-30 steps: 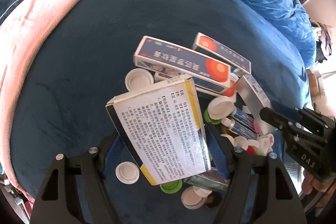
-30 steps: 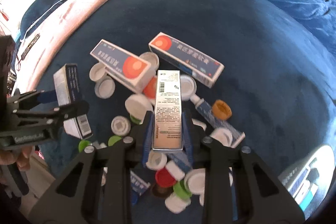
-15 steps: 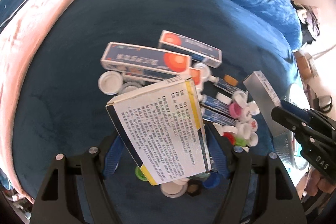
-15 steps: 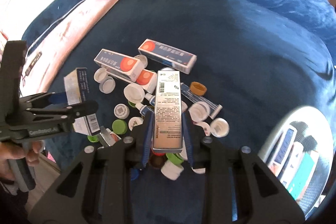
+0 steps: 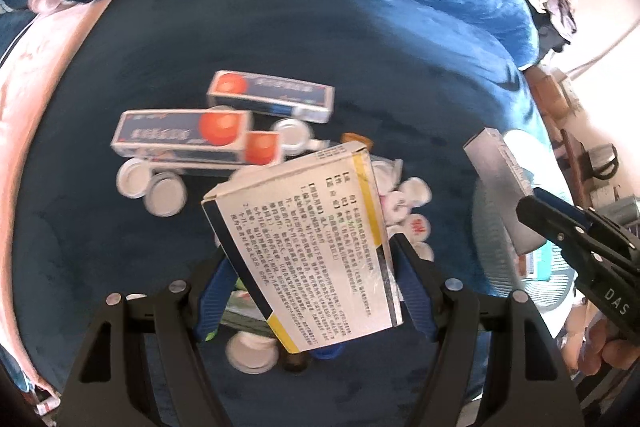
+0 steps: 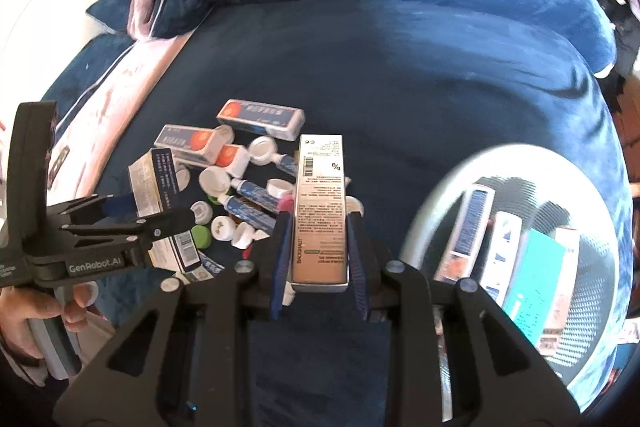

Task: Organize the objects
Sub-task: 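Carry both held boxes over the white mesh basket, then open both tools to drop the boxes into the basket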

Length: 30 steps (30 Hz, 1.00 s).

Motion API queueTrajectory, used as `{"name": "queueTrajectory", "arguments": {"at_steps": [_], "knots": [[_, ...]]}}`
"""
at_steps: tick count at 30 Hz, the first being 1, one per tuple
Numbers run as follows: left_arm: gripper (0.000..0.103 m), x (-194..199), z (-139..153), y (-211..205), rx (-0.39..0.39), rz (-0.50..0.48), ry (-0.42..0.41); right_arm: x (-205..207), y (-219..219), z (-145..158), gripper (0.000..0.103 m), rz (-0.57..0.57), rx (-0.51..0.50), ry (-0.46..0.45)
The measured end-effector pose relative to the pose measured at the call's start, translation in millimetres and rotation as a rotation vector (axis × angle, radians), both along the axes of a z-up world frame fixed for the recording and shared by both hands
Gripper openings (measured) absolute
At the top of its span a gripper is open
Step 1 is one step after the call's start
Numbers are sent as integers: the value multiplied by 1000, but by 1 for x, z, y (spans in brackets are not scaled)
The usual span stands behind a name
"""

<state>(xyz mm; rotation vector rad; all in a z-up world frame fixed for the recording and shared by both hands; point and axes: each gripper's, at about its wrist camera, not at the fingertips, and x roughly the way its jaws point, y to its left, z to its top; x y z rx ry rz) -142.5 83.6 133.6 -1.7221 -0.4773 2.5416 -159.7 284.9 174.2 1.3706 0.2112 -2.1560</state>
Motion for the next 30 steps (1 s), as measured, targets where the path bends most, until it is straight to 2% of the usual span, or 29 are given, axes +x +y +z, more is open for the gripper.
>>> {"name": "queueTrajectory", "arguments": {"at_steps": [8,22,26,30], "knots": [[75,-10,13,58,18,-111,21,-2,60,6,28,-142,-31,14],[75,-20,35,158,54,-332,76,2,177,19,28,-474,-96,64],[75,-23,37,183,47,-391,91,3,198,20,28,-556,-92,66],[75,-29,38,202,52,-423,97,3,205,20,28,-591,-75,74]]}}
